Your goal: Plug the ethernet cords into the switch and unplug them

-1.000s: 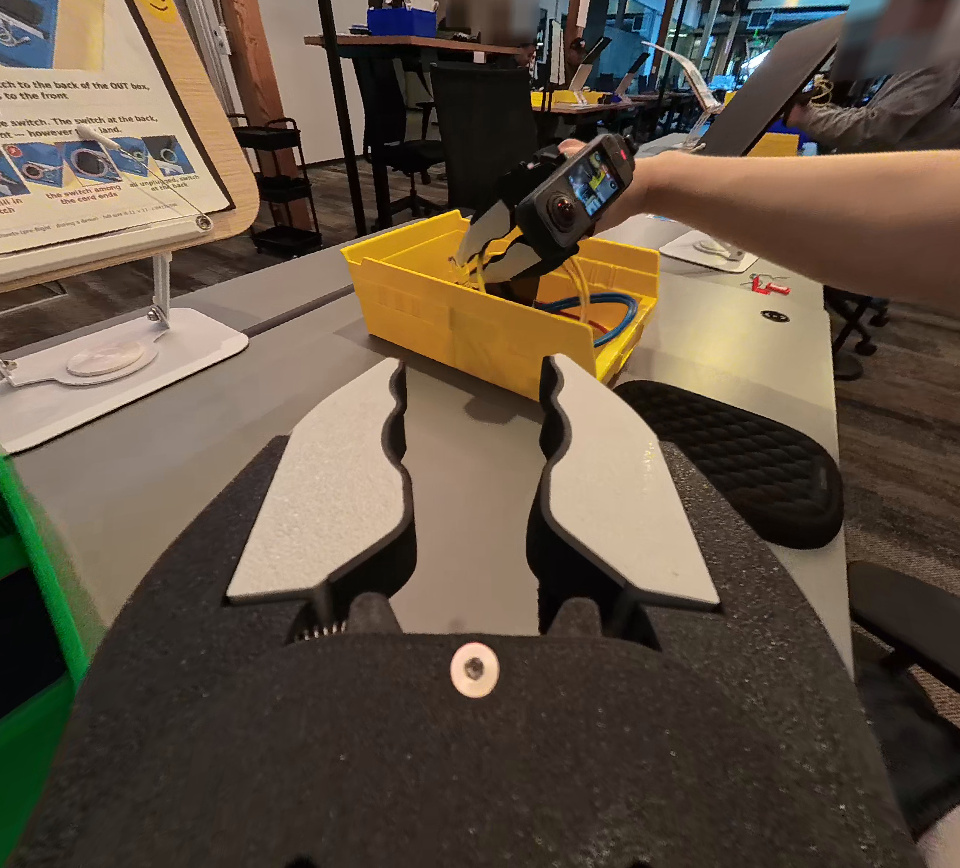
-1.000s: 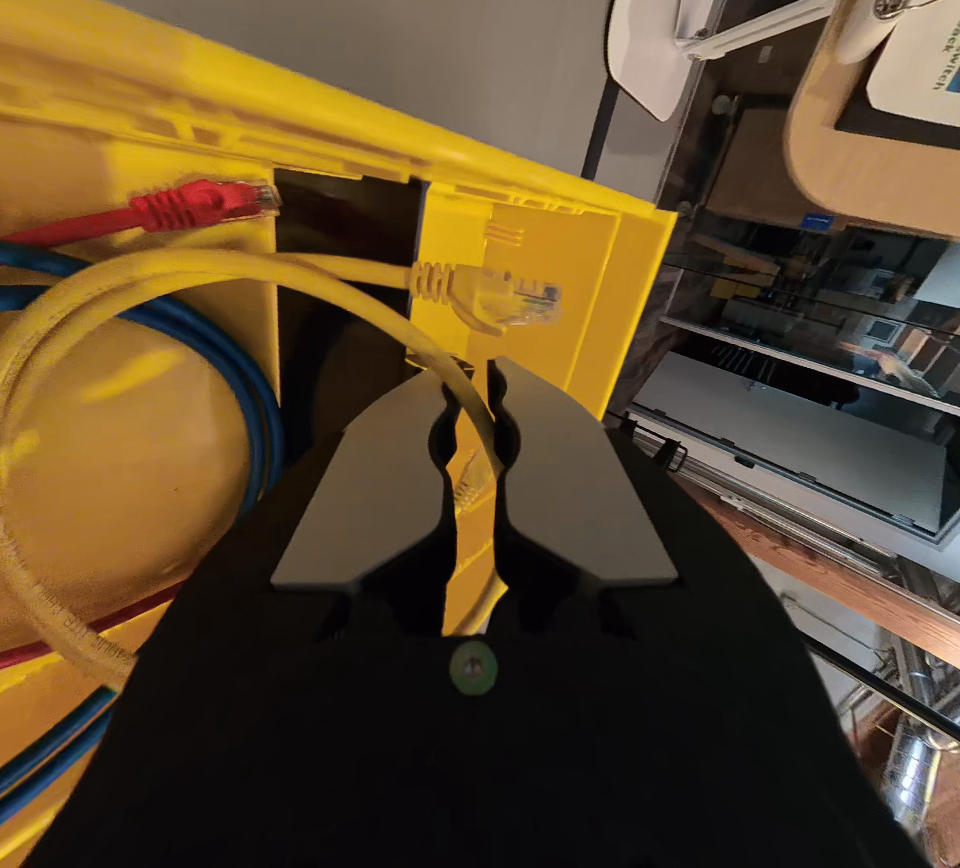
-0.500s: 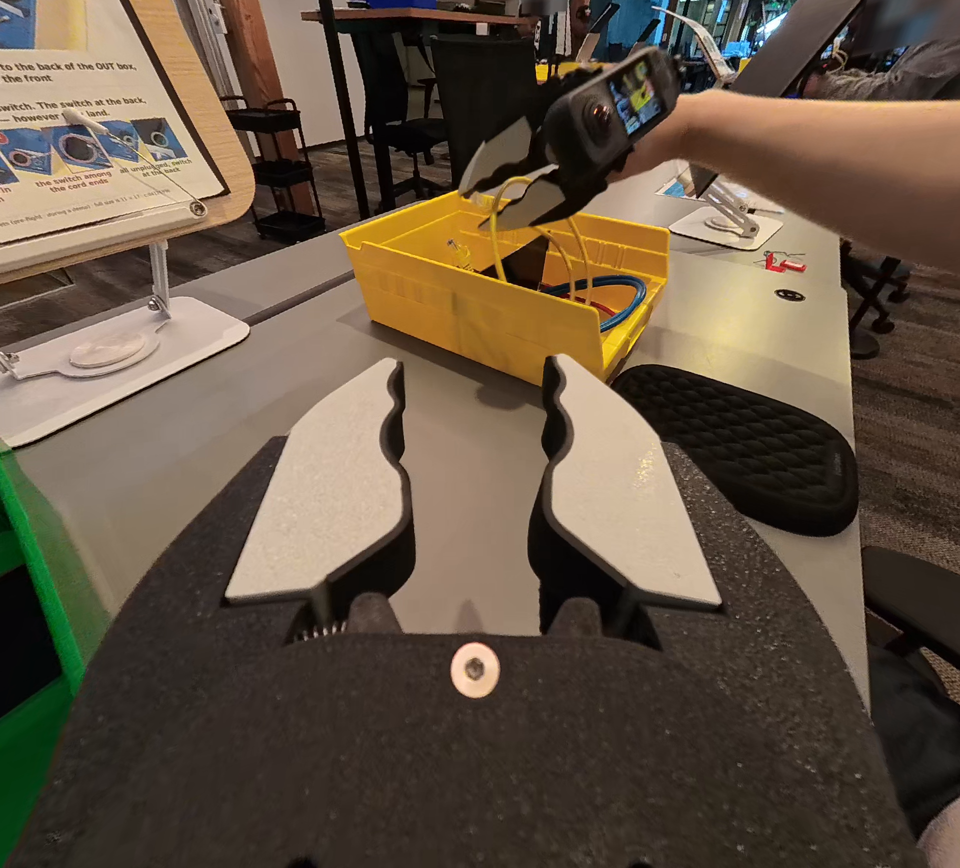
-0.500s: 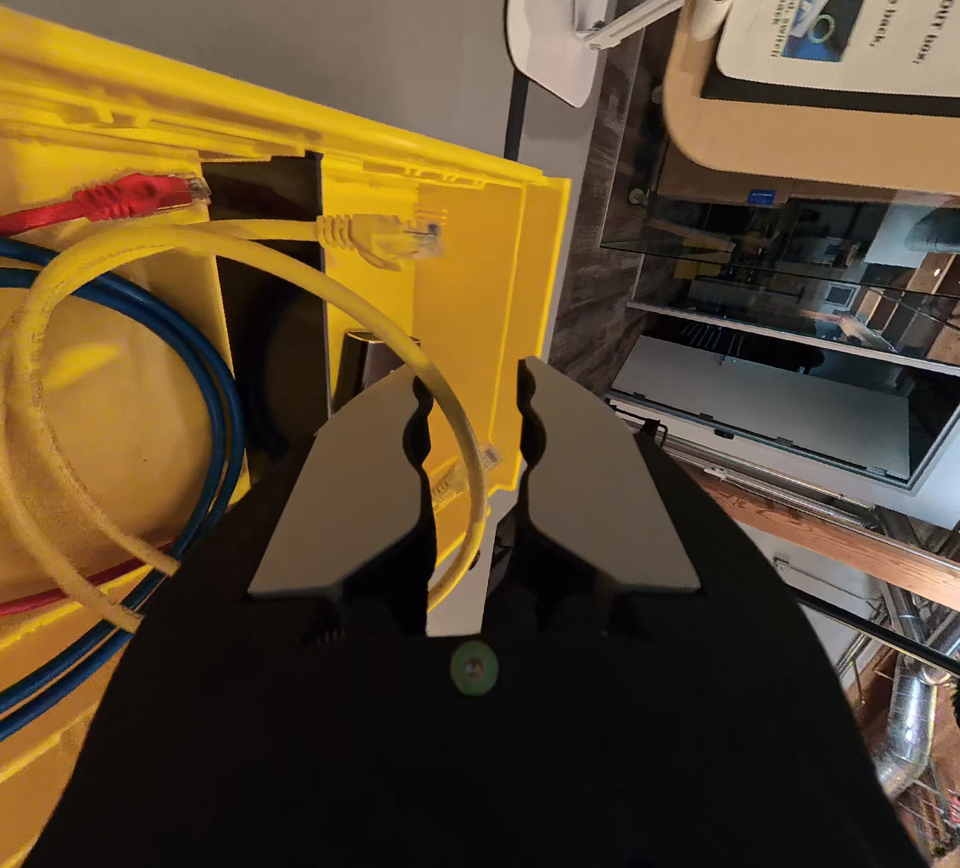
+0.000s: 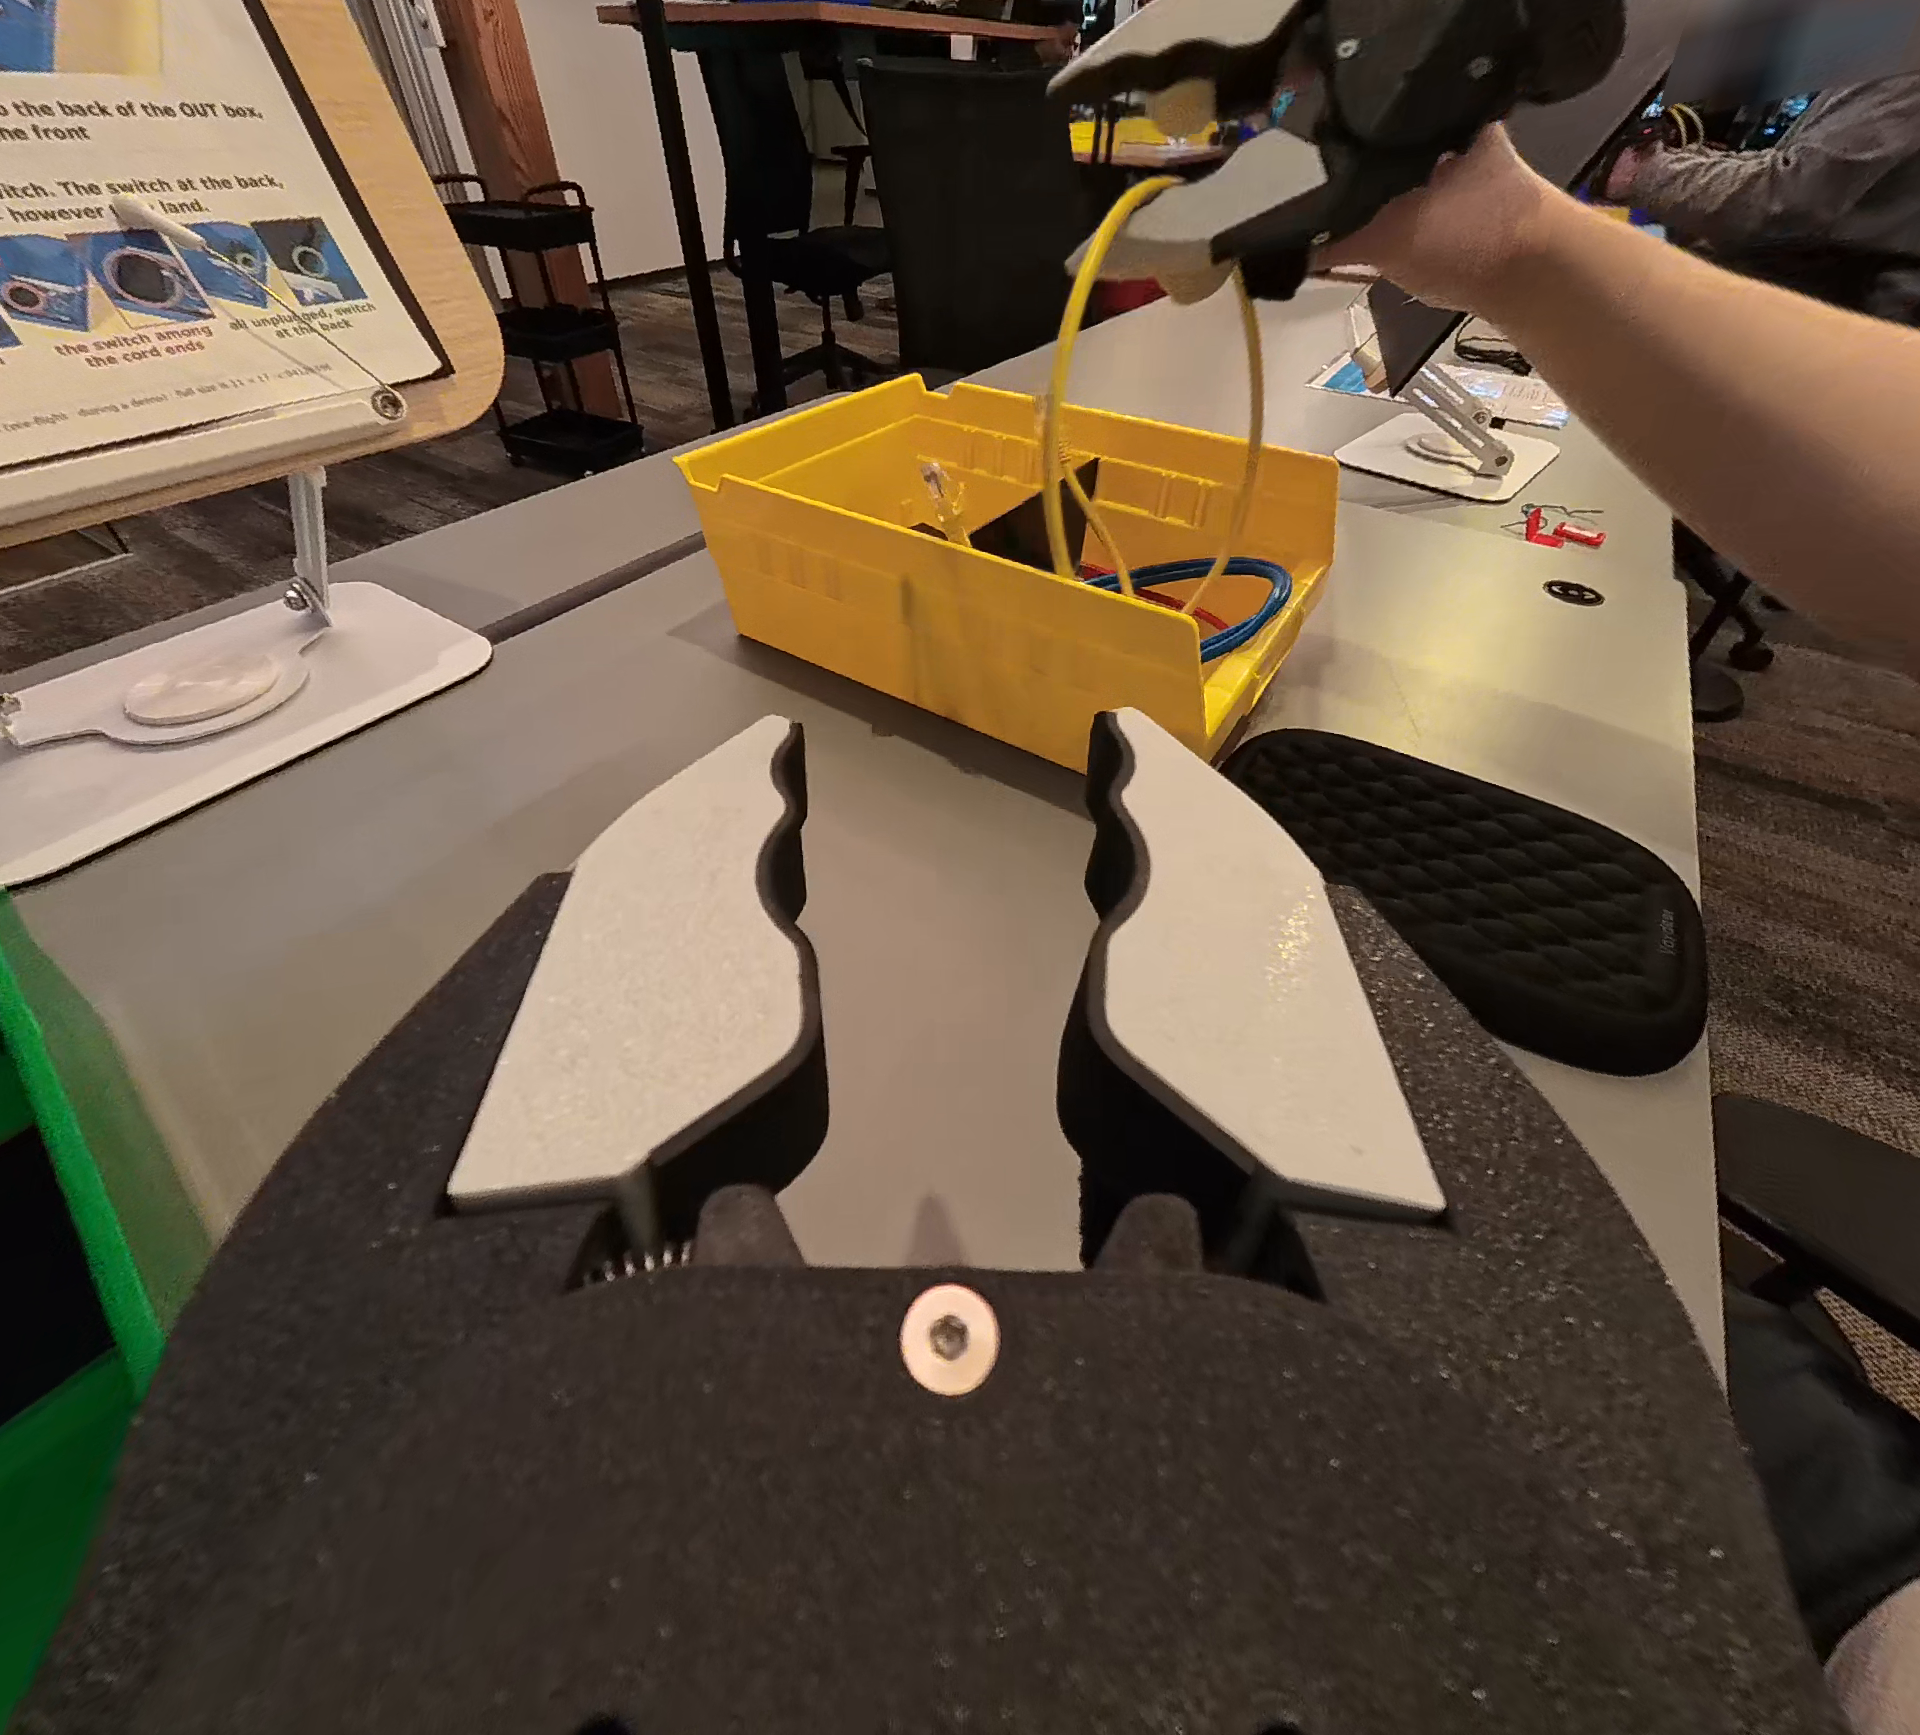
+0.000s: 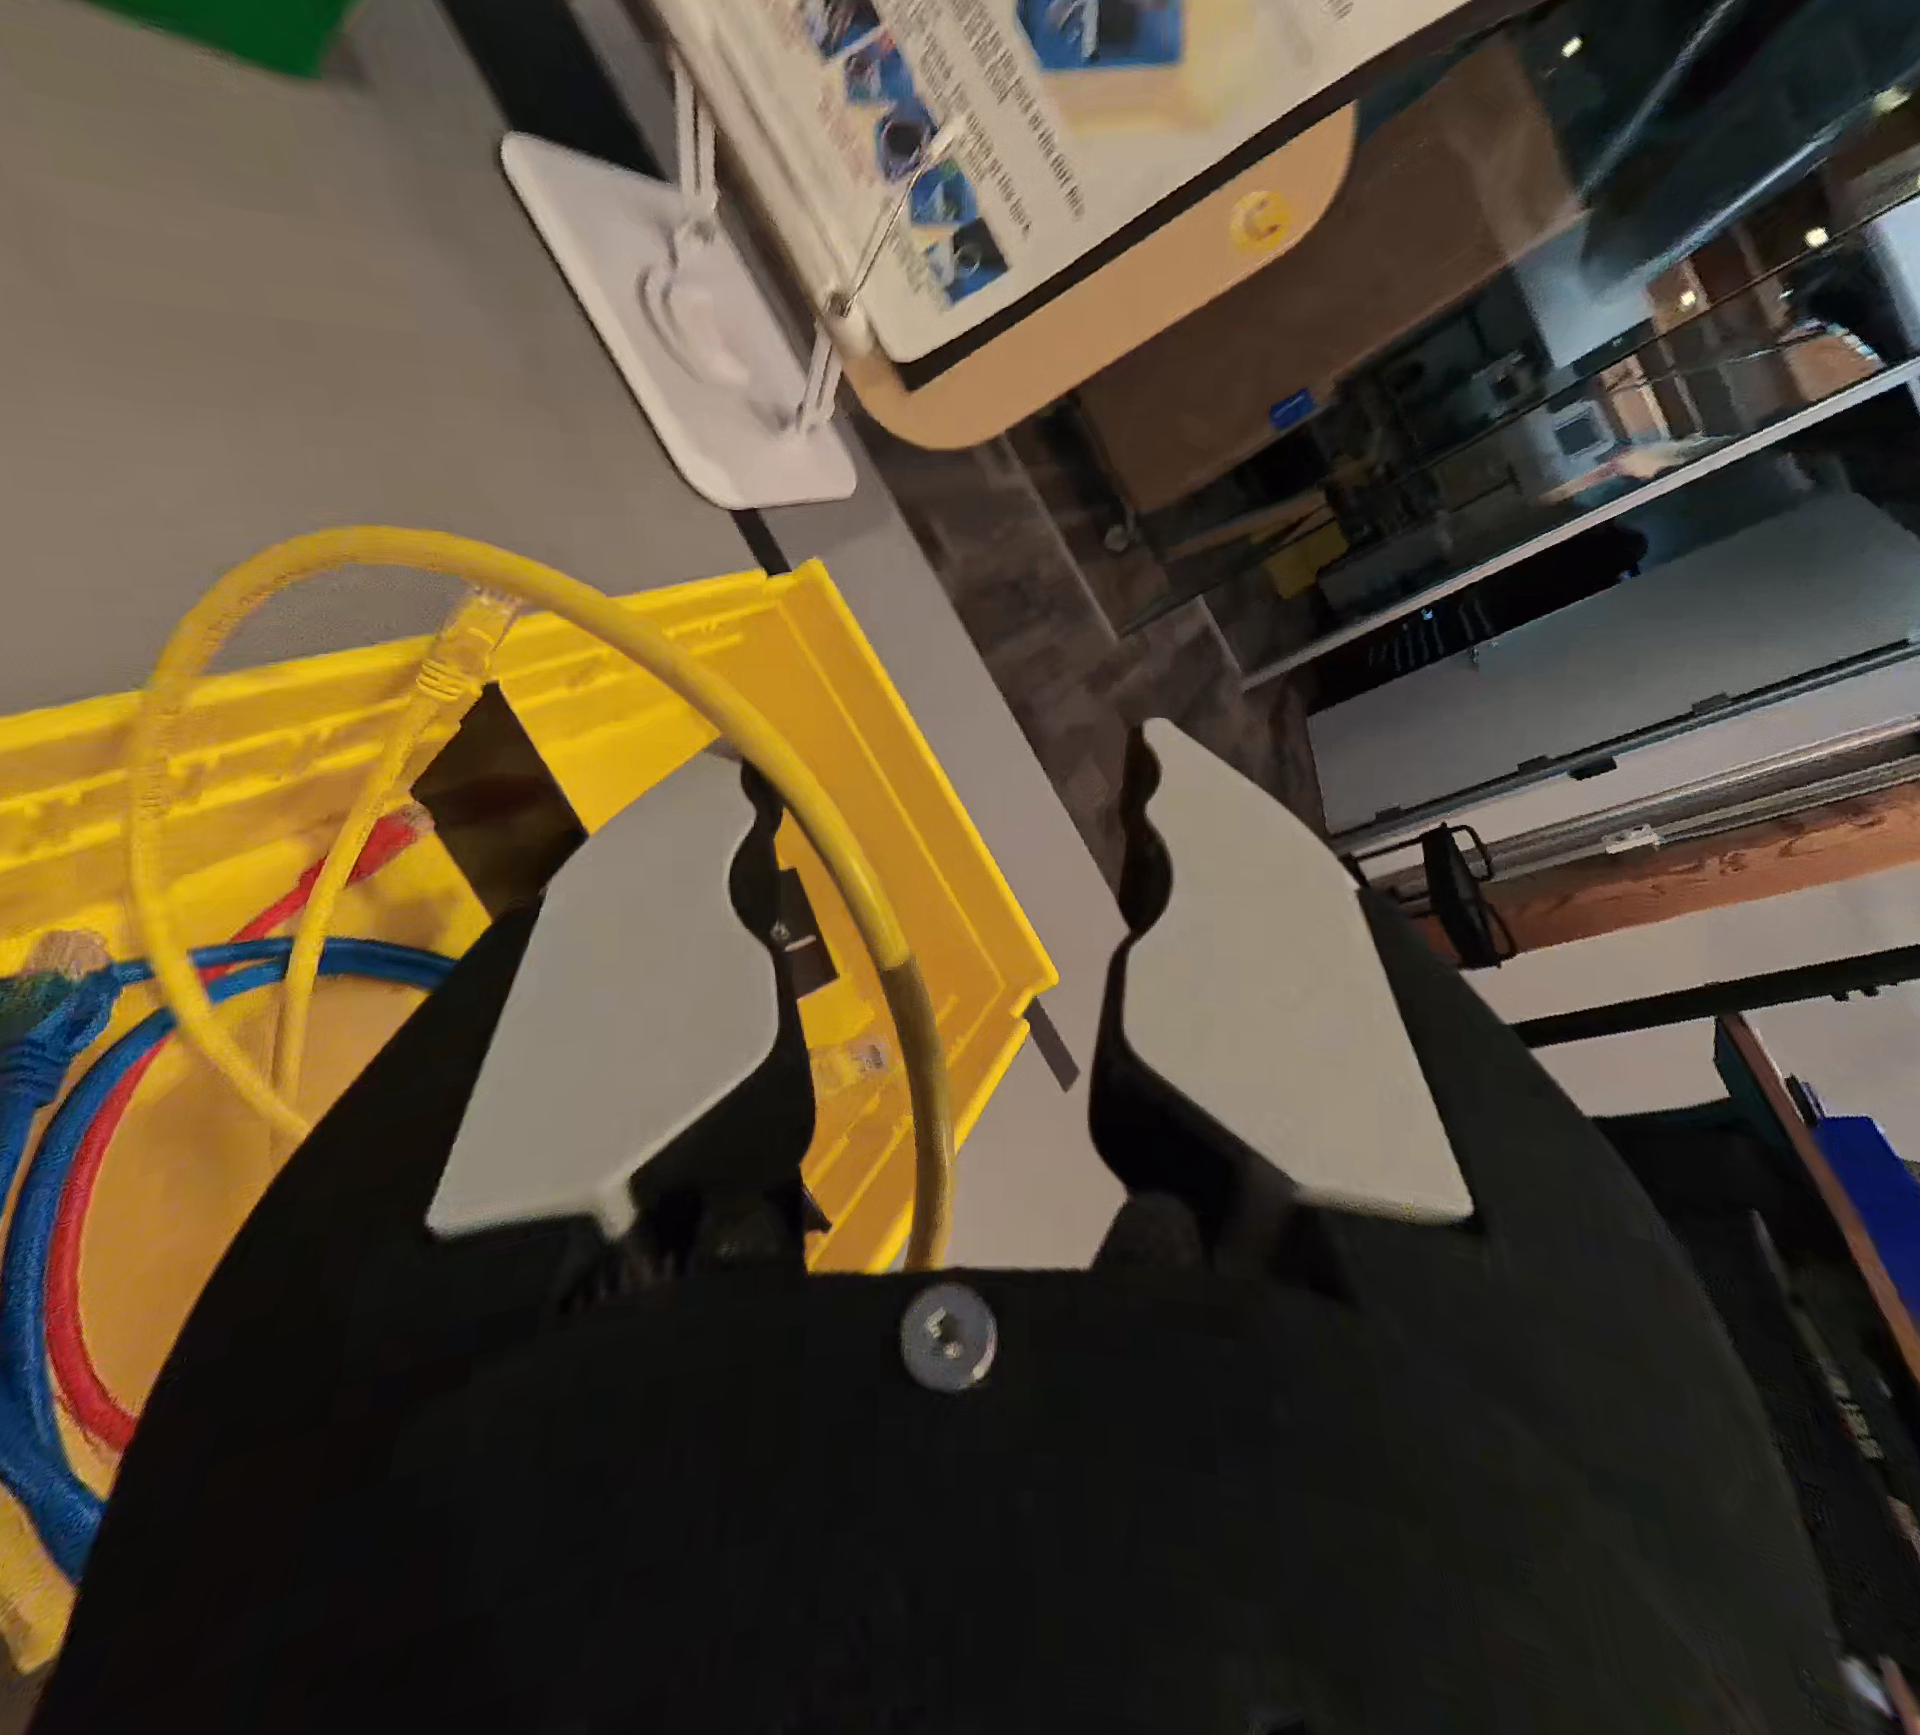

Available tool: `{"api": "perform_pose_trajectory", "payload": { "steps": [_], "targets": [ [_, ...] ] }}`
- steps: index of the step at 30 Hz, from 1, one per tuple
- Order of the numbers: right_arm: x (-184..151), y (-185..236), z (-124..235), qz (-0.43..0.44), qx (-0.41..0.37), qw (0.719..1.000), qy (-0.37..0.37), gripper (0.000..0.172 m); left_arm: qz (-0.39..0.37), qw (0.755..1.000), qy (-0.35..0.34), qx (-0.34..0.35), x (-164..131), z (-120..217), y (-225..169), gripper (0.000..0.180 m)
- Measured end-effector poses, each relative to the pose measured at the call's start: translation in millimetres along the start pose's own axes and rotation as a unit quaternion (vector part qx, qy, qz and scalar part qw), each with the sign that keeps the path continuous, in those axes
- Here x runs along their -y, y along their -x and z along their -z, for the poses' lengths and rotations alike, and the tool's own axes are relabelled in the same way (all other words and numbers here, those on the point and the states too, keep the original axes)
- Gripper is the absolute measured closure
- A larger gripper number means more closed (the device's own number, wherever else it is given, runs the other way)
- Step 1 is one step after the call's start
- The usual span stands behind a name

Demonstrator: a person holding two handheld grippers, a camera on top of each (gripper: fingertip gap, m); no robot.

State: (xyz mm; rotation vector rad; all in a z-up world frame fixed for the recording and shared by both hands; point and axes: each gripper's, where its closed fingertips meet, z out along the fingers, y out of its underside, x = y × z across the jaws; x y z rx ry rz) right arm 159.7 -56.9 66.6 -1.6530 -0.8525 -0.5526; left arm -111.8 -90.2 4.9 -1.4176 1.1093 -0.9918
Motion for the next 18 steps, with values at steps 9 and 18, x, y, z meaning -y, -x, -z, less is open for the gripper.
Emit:
{"api": "perform_pose_trajectory", "payload": {
  "steps": [9, 18],
  "targets": [
    [-62, 48, -13, 0.074, 0.121, 0.981, 0.129, 0.154, -0.006, 1.0, 0.022, 0.001, -8, -8, 0, 0.129],
    [-80, 73, -60, 0.211, 0.197, 0.934, 0.212, 0.138, -0.006, 0.999, 0.035, 0.007, -16, -11, 3, 0.129]
  ]
}}
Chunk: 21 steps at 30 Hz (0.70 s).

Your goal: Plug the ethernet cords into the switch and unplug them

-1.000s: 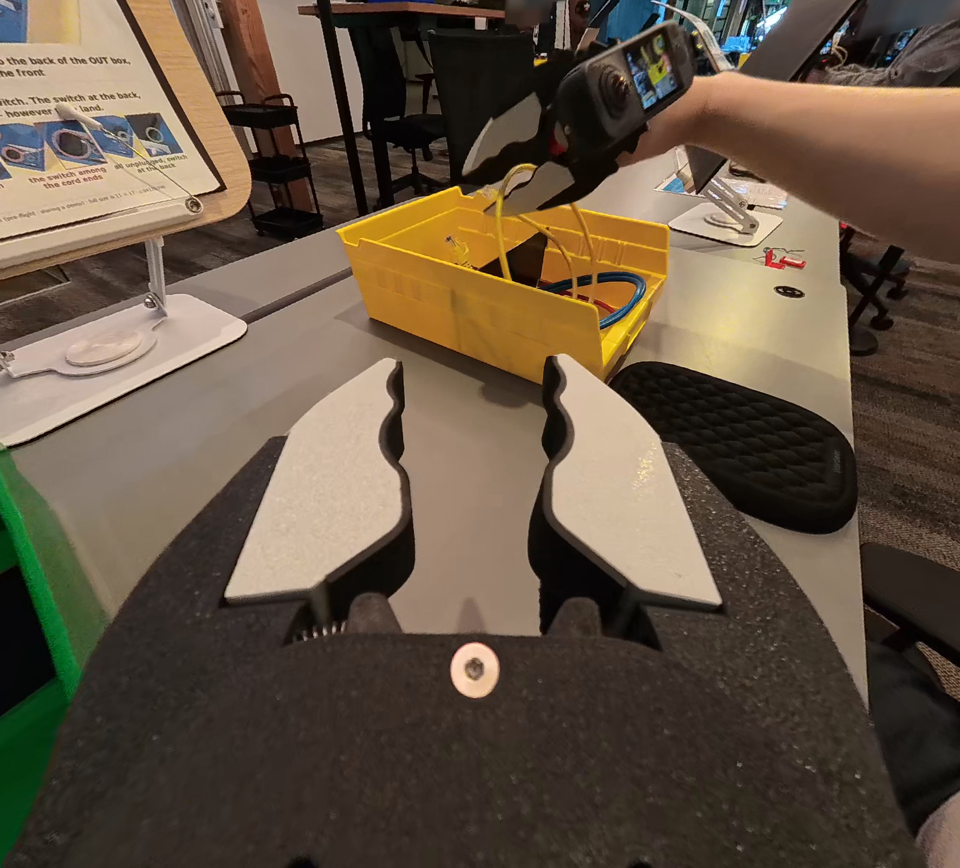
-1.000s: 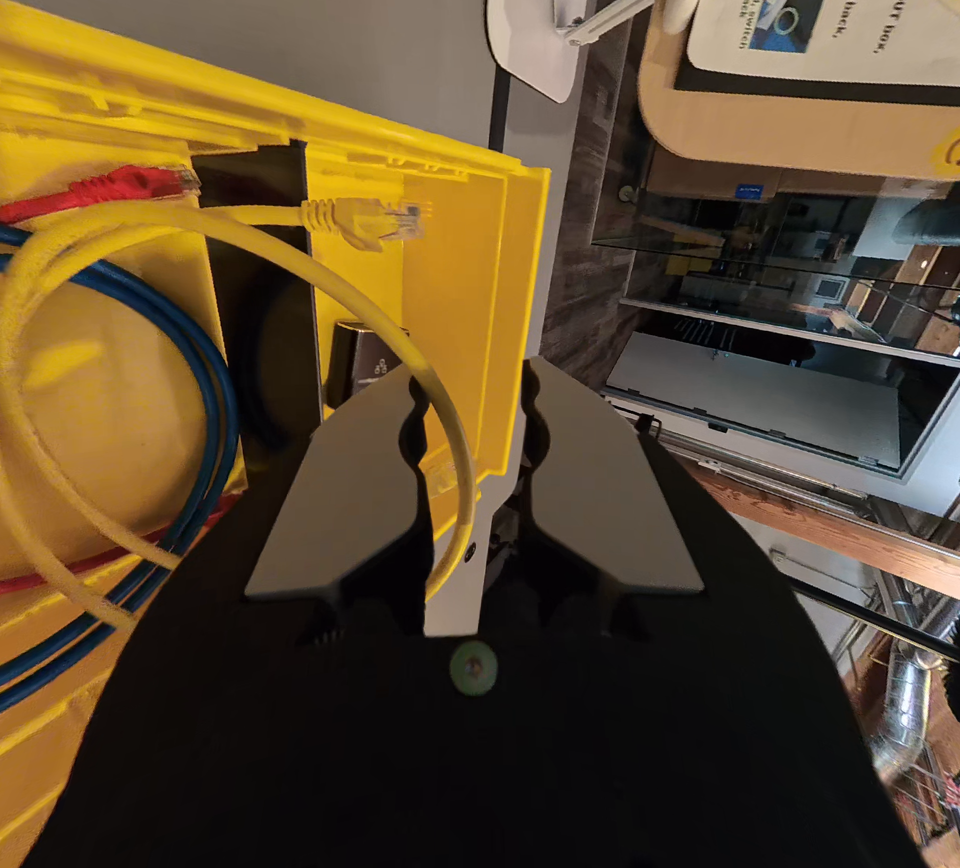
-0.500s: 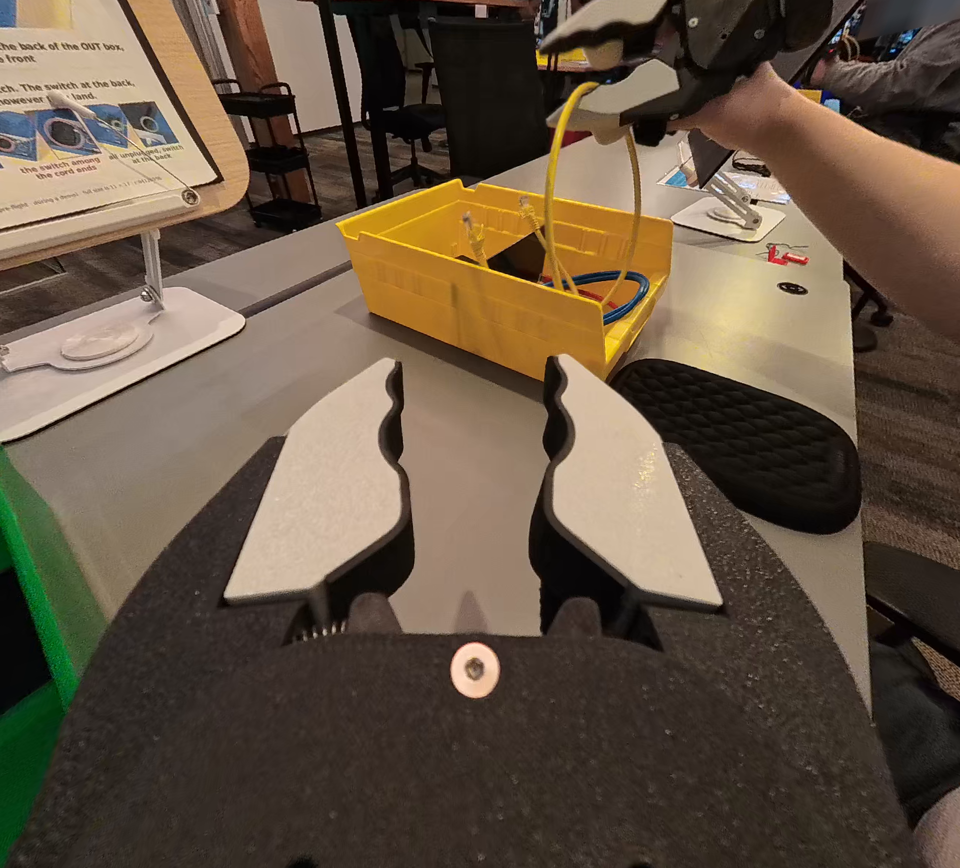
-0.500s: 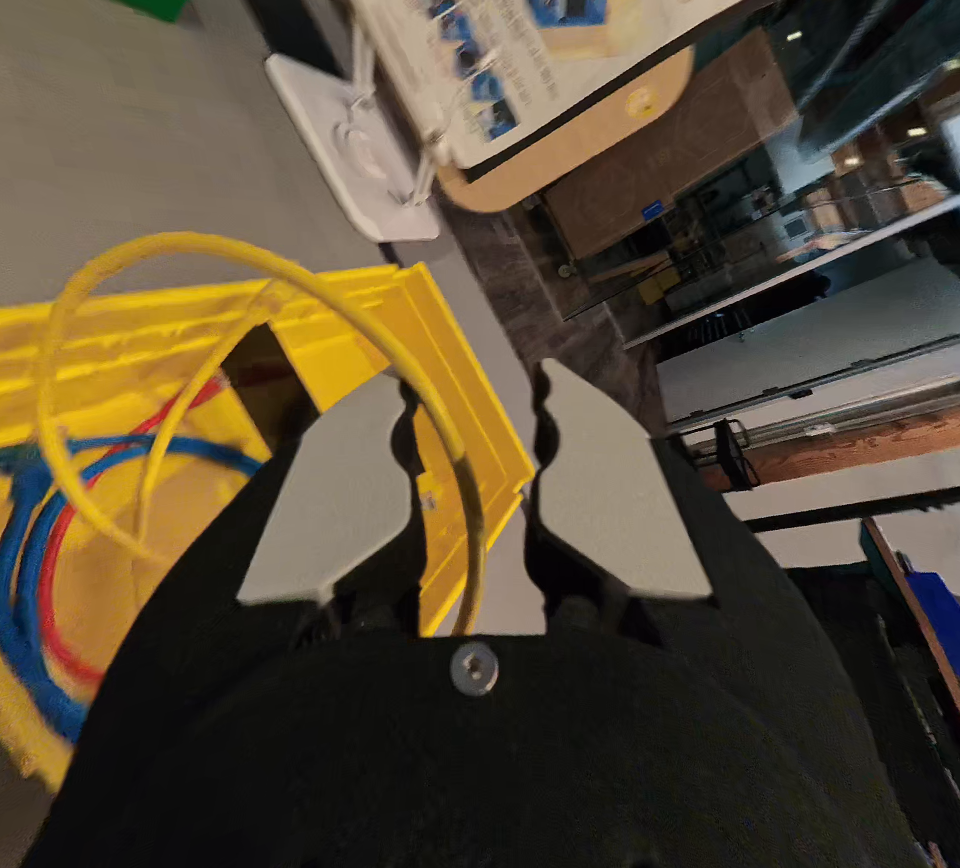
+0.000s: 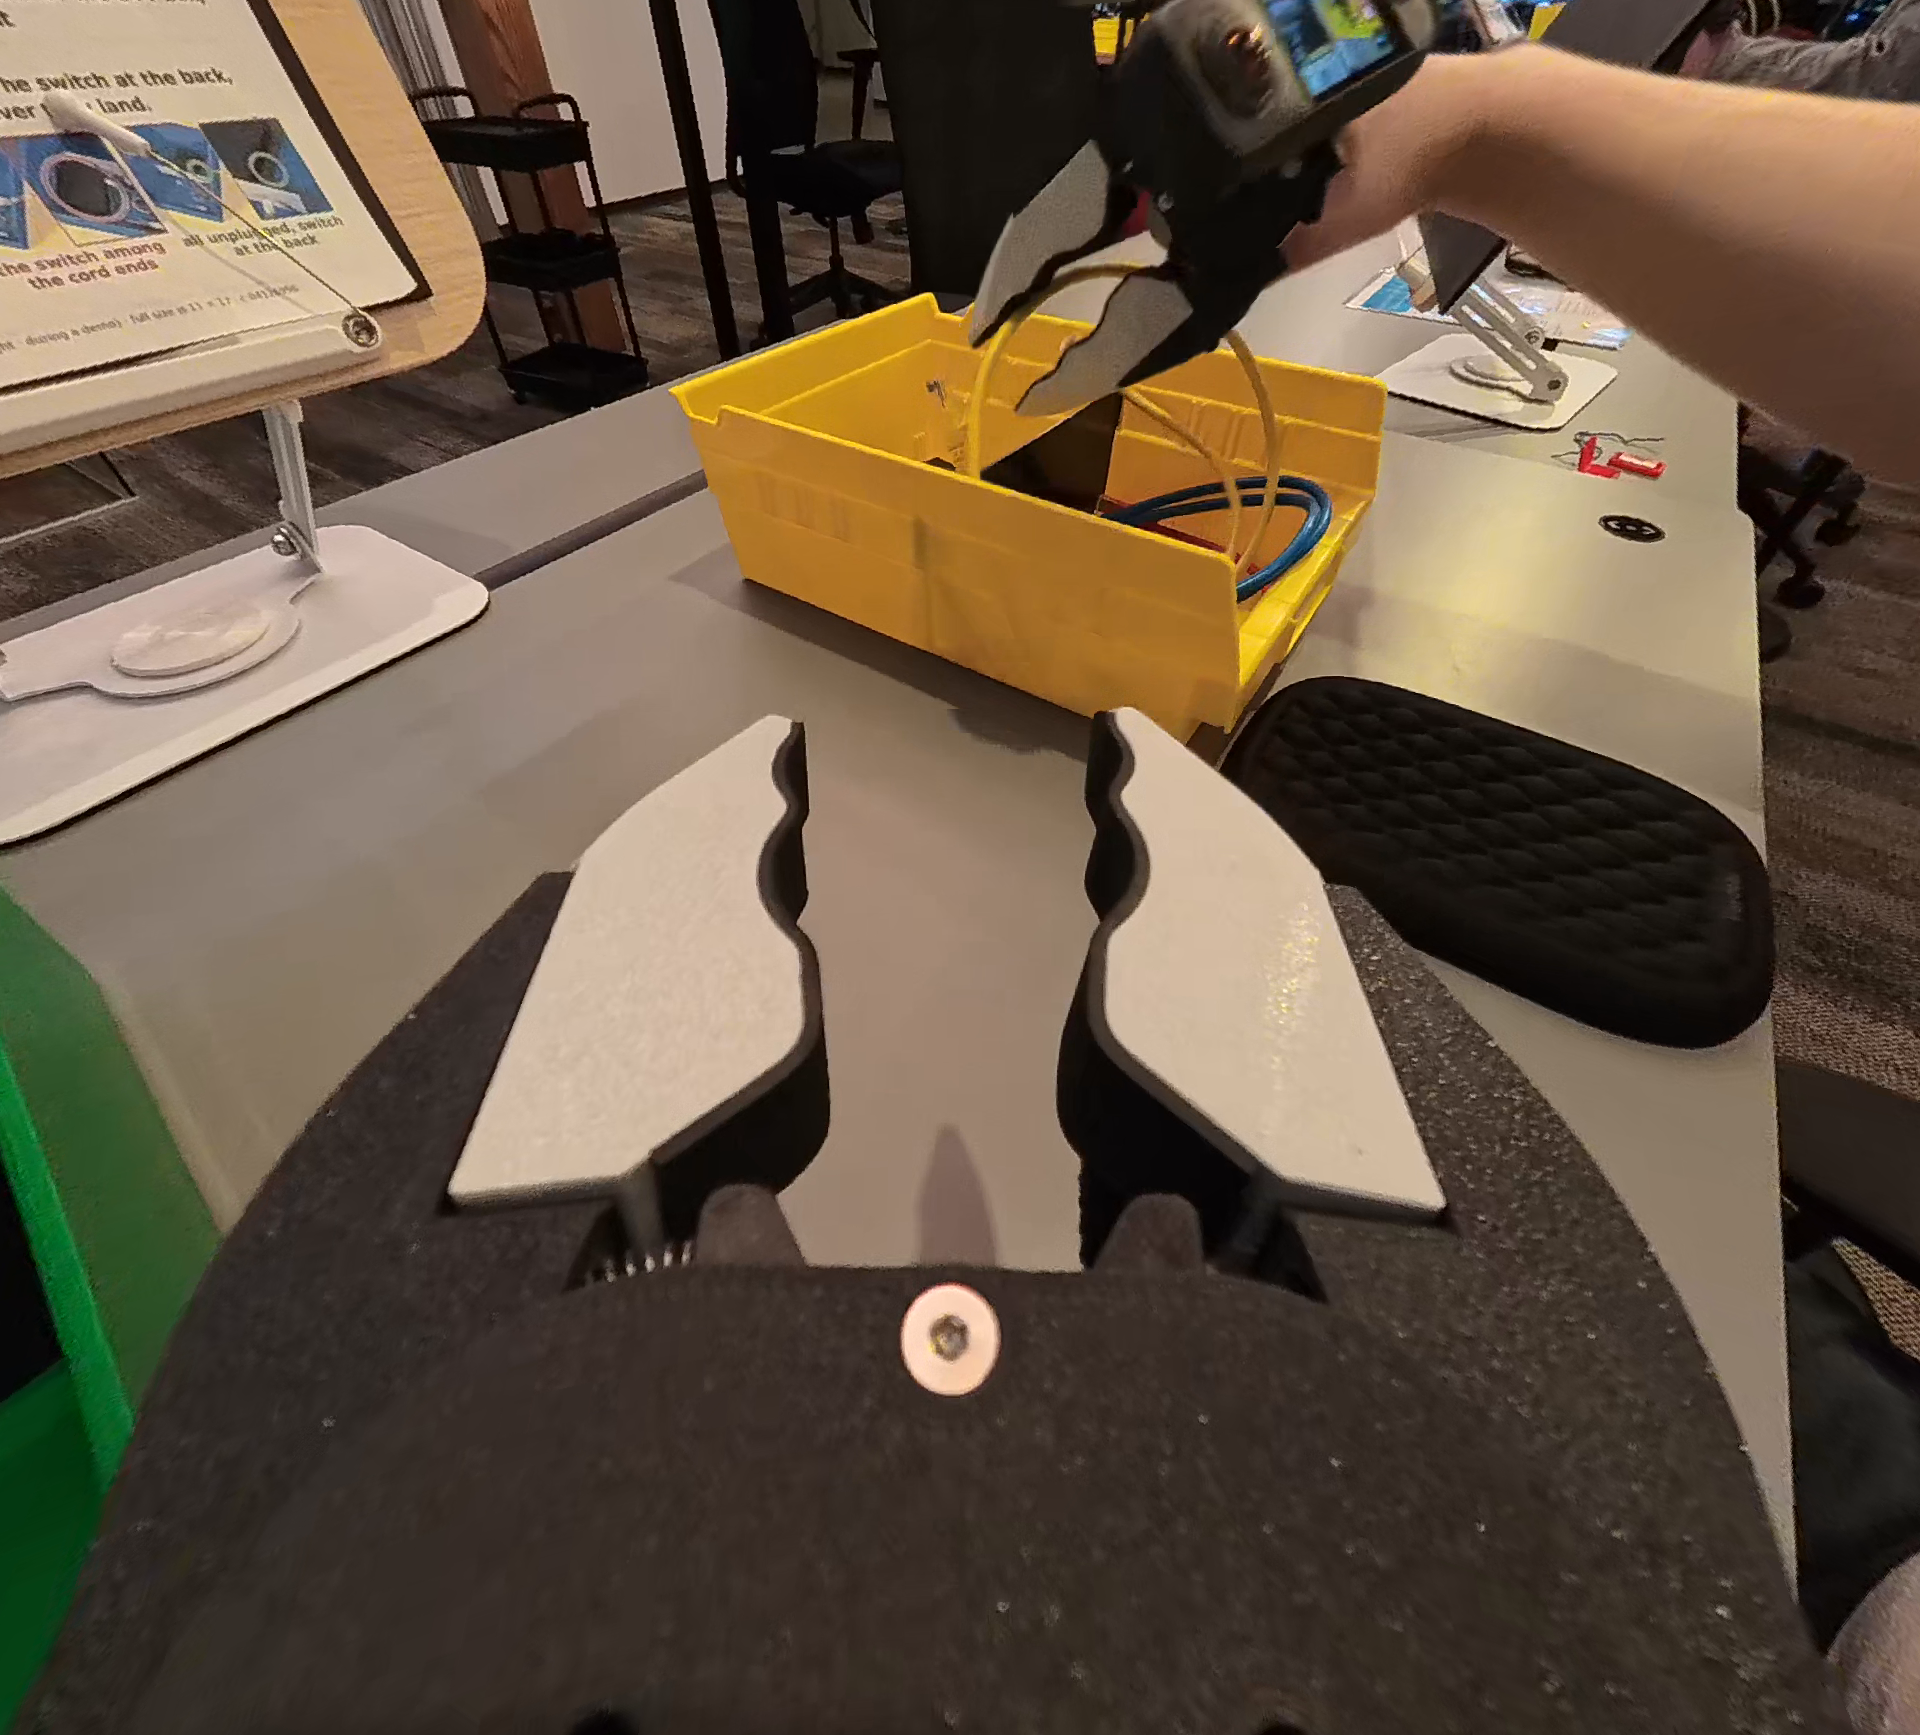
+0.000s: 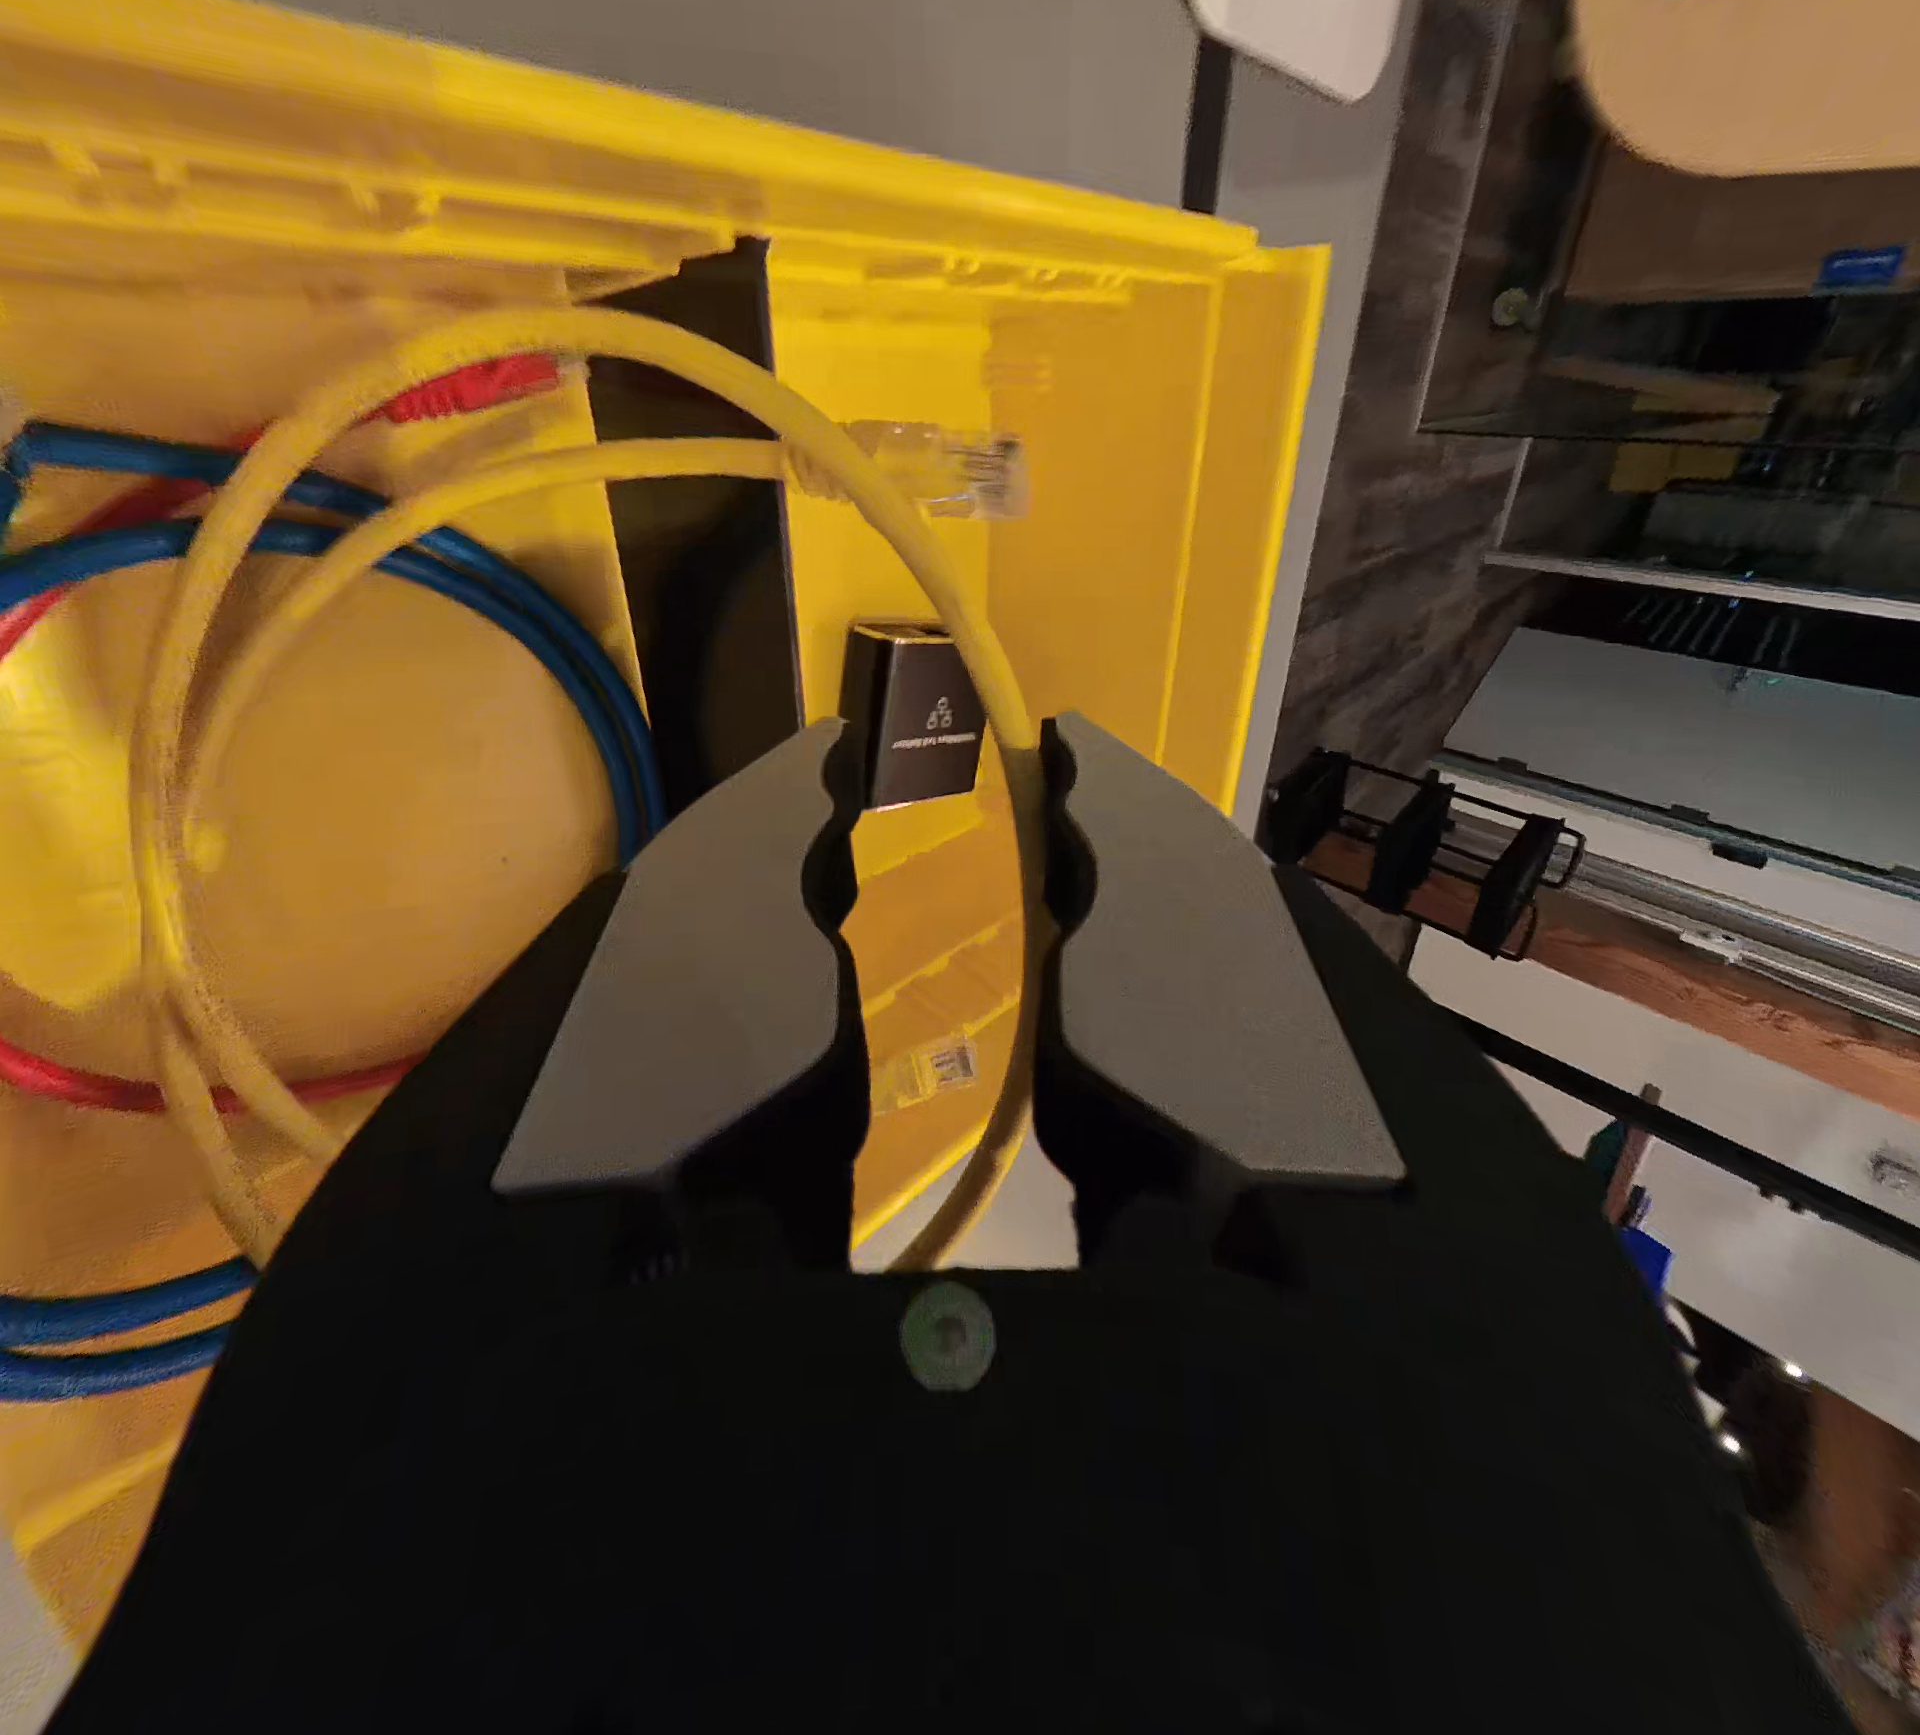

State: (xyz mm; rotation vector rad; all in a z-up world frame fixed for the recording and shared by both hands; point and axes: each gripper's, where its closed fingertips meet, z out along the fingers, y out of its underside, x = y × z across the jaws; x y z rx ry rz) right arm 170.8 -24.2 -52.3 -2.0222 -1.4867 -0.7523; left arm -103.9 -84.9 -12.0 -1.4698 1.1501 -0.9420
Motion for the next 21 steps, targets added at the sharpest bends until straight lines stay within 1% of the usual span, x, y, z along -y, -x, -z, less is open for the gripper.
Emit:
{"api": "perform_pose_trajectory", "payload": {
  "steps": [2, 4, 6, 9, 10, 12, 13, 14, 15, 16, 18, 19, 20, 21],
  "targets": [
    [-6, 5, -6, 0.015, 0.028, 0.999, 0.039, 0.129, 0.0, 1.0, 0.001, 0.001, -1, 1, 1, 0.129],
    [-12, 9, -5, 0.01, 0.067, 0.996, 0.066, 0.12, 0.0, 1.0, 0.001, 0.001, -1, 1, 1, 0.129],
    [-14, 8, 3, 0.011, 0.09, 0.993, 0.072, 0.117, -0.001, 1.0, 0.0, 0.001, 0, 3, 0, 0.129],
    [-17, 5, 21, -0.029, 0.129, 0.988, 0.079, 0.101, -0.004, 1.0, -0.002, -0.001, 2, 3, -2, 0.129],
    [-15, 0, 28, -0.046, 0.131, 0.988, 0.068, 0.1, -0.004, 1.0, -0.002, -0.003, 2, 3, -2, 0.129],
    [-4, -9, 42, -0.097, 0.132, 0.986, 0.02, 0.097, -0.005, 1.0, 0.0, -0.003, 1, 3, -3, 0.129],
    [3, -17, 50, -0.127, 0.122, 0.984, -0.014, 0.096, -0.006, 1.0, 0.0, -0.003, 2, 3, -3, 0.129],
    [11, -27, 59, -0.158, 0.101, 0.98, -0.063, 0.096, -0.007, 1.0, -0.002, -0.002, 2, 4, -3, 0.129],
    [23, -40, 71, -0.195, 0.074, 0.969, -0.129, 0.096, -0.006, 1.0, -0.007, -0.002, 5, 5, -3, 0.129],
    [33, -53, 86, -0.237, 0.049, 0.95, -0.199, 0.097, -0.004, 1.0, -0.015, -0.003, 8, 7, -4, 0.13],
    [42, -75, 117, -0.315, -0.002, 0.894, -0.319, 0.096, 0.006, 0.999, -0.031, -0.009, 16, 11, -3, 0.13],
    [40, -84, 129, -0.353, -0.03, 0.863, -0.36, 0.097, 0.008, 0.999, -0.033, -0.011, 21, 13, -2, 0.13],
    [34, -92, 136, -0.394, -0.062, 0.837, -0.375, 0.099, 0.008, 0.999, -0.034, -0.01, 27, 17, 1, 0.129],
    [31, -93, 138, -0.416, -0.074, 0.827, -0.371, 0.099, 0.003, 0.999, -0.034, -0.004, 34, 21, 5, 0.129]
  ]
}}
